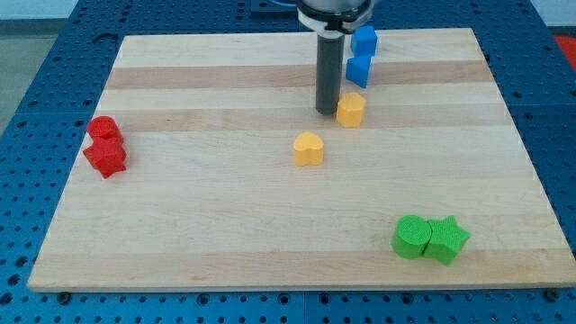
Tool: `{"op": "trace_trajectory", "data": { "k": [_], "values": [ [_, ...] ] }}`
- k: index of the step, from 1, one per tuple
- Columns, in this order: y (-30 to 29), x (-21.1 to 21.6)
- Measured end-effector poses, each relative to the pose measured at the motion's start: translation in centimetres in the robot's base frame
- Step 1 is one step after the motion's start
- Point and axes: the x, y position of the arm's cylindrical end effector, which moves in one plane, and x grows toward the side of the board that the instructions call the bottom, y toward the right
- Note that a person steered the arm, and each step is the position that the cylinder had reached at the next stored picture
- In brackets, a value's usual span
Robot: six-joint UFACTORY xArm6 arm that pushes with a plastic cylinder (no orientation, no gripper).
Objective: Move the red circle along with red star right a bit
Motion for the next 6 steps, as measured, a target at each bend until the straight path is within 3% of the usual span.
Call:
{"op": "trace_trajectory", "data": {
  "k": [3, 6],
  "values": [
    [-3.7, -0.3],
    [-3.8, -0.3]
  ]
}}
